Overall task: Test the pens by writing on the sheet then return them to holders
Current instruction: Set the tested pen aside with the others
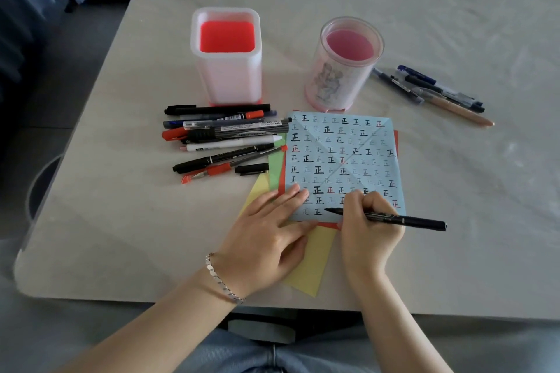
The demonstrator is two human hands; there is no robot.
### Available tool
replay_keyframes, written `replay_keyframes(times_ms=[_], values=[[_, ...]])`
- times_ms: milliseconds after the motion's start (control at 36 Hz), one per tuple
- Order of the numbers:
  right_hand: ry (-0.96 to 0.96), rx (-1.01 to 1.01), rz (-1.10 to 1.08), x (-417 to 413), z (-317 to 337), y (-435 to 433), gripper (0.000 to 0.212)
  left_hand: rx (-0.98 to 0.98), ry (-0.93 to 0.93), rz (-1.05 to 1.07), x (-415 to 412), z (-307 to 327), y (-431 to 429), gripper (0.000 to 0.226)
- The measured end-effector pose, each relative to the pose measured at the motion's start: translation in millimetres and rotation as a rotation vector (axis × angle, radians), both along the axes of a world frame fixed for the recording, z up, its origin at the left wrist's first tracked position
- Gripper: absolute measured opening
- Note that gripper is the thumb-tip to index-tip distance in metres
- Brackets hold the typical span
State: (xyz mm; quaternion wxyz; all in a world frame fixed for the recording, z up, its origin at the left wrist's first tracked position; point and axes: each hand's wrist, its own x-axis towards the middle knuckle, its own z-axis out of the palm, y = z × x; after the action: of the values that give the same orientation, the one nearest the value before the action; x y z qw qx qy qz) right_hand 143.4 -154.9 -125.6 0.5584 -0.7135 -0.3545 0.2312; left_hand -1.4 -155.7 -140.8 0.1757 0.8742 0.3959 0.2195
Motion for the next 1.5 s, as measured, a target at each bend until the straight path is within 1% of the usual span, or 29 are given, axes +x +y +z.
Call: replay_keyframes(times_ms=[56, 111, 167, 194, 222, 250, 306, 417, 472, 556, 611, 667, 722, 778, 833, 861, 889, 972, 1028, 1111, 1306, 1389, 1500], values=[[0.04, -0.004, -0.018, 0.2, 3.6, 0.3, 0.045, 0.007, -0.038, 0.01, -0.5, 0.1, 0.6, 0.03], [0.11, -0.028, -0.014, 2.0, 8.2, 0.5, 0.044, 0.039, -0.094, 0.051, -2.8, 0.6, 3.0, 0.029], [0.139, -0.054, -0.009, 7.5, 12.8, 0.4, 0.041, 0.1, -0.105, 0.152, -5.9, 1.7, 7.7, 0.036], [0.131, -0.063, -0.004, 11.2, 14.8, 0.4, 0.038, 0.121, -0.088, 0.218, -8.0, 2.8, 11.2, 0.041], [0.119, -0.073, 0.004, 15.0, 16.7, 0.3, 0.036, 0.141, -0.061, 0.292, -10.4, 4.2, 15.1, 0.039], [0.108, -0.081, 0.01, 19.0, 18.8, 0.0, 0.035, 0.147, -0.029, 0.36, -13.2, 5.3, 18.9, 0.032], [0.091, -0.093, 0.019, 26.5, 22.3, -0.6, 0.035, 0.146, 0.028, 0.449, -18.4, 7.7, 27.1, 0.028], [0.115, -0.122, 0.07, 37.7, 28.2, -2.2, 0.032, 0.157, 0.105, 0.425, -26.9, 9.9, 38.0, 0.024], [0.148, -0.141, 0.107, 40.6, 31.1, -3.0, 0.03, 0.142, 0.112, 0.414, -28.2, 11.4, 40.1, 0.014], [0.25, -0.15, 0.138, 41.1, 37.4, -4.9, 0.024, 0.062, 0.142, 0.434, -27.6, 12.8, 41.5, 0.027], [0.313, -0.167, 0.159, 40.4, 42.1, -5.8, 0.023, 0.016, 0.14, 0.44, -26.4, 15.1, 41.1, 0.029], [0.399, -0.182, 0.174, 39.7, 46.7, -6.7, 0.026, -0.068, 0.065, 0.428, -22.2, 20.6, 38.7, 0.024], [0.502, -0.184, 0.185, 39.0, 52.6, -7.0, 0.031, -0.178, -0.085, 0.451, -15.9, 30.7, 34.3, 0.016], [0.576, -0.189, 0.189, 38.5, 58.8, -6.6, 0.035, -0.344, -0.242, 0.456, -8.9, 42.0, 29.5, 0.018], [0.629, -0.182, 0.185, 37.9, 64.6, -5.4, 0.035, -0.482, -0.375, 0.424, -2.6, 52.8, 25.8, 0.019], [0.645, -0.171, 0.182, 37.5, 67.1, -4.7, 0.034, -0.534, -0.417, 0.398, 0.1, 57.9, 24.2, 0.014], [0.648, -0.158, 0.18, 37.1, 70.1, -4.4, 0.033, -0.576, -0.454, 0.372, 2.8, 62.4, 22.6, 0.008], [0.598, -0.113, 0.186, 35.8, 77.8, -4.3, 0.033, -0.632, -0.551, 0.323, 8.1, 71.6, 17.7, 0.021], [0.538, -0.099, 0.194, 34.7, 81.7, -4.3, 0.033, -0.637, -0.577, 0.311, 10.6, 76.8, 15.9, 0.022], [0.491, -0.087, 0.208, 33.9, 85.2, -4.7, 0.033, -0.629, -0.57, 0.312, 13.4, 83.9, 14.1, 0.008], [0.436, -0.099, 0.243, 33.1, 88.6, -8.0, 0.033, -0.621, -0.541, 0.302, 15.6, 91.7, 9.6, 0.018], [0.402, -0.113, 0.282, 28.5, 89.9, -8.3, 0.033, -0.582, -0.489, 0.278, 18.0, 92.8, 8.3, 0.022], [0.423, -0.128, 0.323, 19.9, 88.0, -5.5, 0.031, -0.597, -0.441, 0.207, 22.1, 97.2, 6.3, 0.014]])
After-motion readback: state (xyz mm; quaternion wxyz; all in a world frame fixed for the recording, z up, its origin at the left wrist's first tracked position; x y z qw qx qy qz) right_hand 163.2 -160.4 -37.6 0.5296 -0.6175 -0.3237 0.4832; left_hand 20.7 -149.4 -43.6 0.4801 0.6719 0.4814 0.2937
